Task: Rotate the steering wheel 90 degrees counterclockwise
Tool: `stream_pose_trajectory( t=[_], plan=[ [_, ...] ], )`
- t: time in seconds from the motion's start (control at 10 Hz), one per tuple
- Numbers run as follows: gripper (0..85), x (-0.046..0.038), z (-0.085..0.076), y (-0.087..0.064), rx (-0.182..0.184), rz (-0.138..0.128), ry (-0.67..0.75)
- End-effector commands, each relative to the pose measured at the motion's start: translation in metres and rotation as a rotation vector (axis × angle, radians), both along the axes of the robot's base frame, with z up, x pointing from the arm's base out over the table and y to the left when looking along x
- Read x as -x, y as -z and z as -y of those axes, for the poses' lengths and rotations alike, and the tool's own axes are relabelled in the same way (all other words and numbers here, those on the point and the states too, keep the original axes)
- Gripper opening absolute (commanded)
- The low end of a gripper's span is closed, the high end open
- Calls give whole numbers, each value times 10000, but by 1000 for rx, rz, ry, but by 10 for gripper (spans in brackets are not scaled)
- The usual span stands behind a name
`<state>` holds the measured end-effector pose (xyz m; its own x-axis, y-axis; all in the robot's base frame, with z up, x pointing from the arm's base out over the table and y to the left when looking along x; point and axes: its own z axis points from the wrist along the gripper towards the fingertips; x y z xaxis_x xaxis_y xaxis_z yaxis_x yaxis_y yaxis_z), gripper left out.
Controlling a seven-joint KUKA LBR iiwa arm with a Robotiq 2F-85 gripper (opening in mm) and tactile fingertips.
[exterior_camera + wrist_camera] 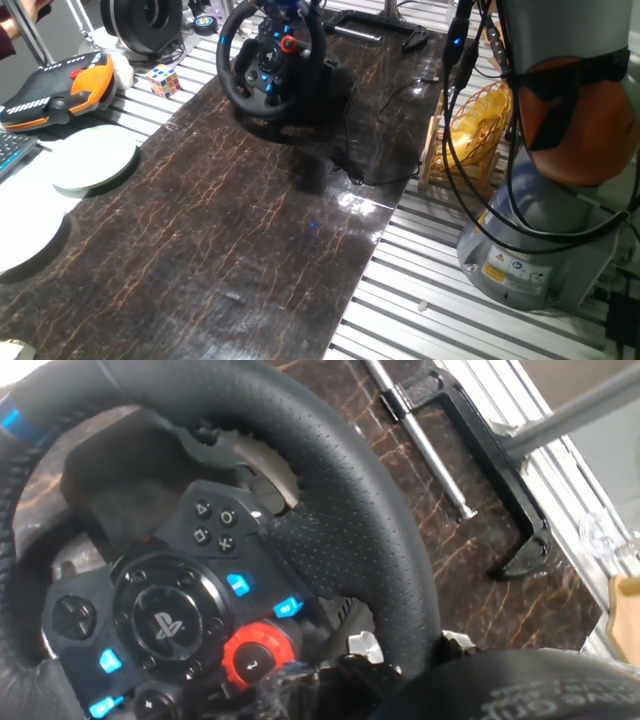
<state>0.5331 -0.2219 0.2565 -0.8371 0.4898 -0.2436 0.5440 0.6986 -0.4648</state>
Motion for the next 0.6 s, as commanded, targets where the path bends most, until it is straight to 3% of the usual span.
stream_pose_trajectory(
  t=[0.0, 0.3, 0.5],
  plan=[
    [7, -17, 10, 2, -6, -8, -15],
    [7, -41, 49, -25, -24, -29, -47],
    [7, -41, 55, -25, -31, -29, -42]
  ],
)
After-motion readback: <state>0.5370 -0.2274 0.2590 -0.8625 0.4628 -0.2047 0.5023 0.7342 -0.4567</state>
